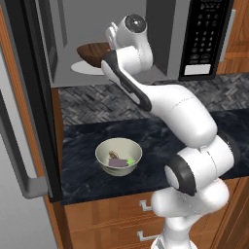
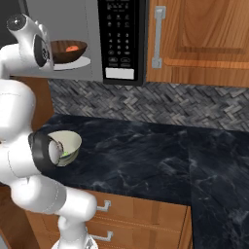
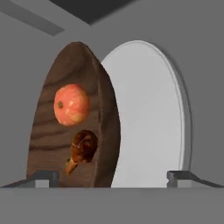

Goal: Place the bowl containing the chicken drumstick and squash in the microwave. Close the microwave door and press the start button to microwave the meal.

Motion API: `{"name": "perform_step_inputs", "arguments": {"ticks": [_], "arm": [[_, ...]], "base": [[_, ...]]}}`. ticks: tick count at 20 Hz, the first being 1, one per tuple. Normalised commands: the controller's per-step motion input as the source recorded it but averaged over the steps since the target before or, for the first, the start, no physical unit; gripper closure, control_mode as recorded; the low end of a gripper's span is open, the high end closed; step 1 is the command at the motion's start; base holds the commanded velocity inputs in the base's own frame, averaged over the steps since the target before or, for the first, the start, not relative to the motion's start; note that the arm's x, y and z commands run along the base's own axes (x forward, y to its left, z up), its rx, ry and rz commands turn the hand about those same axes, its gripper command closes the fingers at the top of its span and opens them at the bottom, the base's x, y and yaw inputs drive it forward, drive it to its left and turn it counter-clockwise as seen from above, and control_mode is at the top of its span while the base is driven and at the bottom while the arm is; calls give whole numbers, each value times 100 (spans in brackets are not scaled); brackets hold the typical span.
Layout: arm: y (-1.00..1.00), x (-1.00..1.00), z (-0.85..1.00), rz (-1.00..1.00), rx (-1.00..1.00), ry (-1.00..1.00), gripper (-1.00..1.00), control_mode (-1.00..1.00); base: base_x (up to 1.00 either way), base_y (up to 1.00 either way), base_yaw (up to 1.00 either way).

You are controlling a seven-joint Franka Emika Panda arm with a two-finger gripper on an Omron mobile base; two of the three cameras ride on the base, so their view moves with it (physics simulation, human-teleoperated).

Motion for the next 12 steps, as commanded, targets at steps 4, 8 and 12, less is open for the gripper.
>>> {"name": "perform_step_inputs", "arguments": {"ticks": [4,8,12], "arm": [[-6,-58,5,0,0,-20,-100,-100],[-29,-77,30,0,-1,-10,-100,-100],[-42,-94,33,1,-7,-9,-100,-100]], "base": [[0,0,0],[0,0,0],[0,0,0]]}}
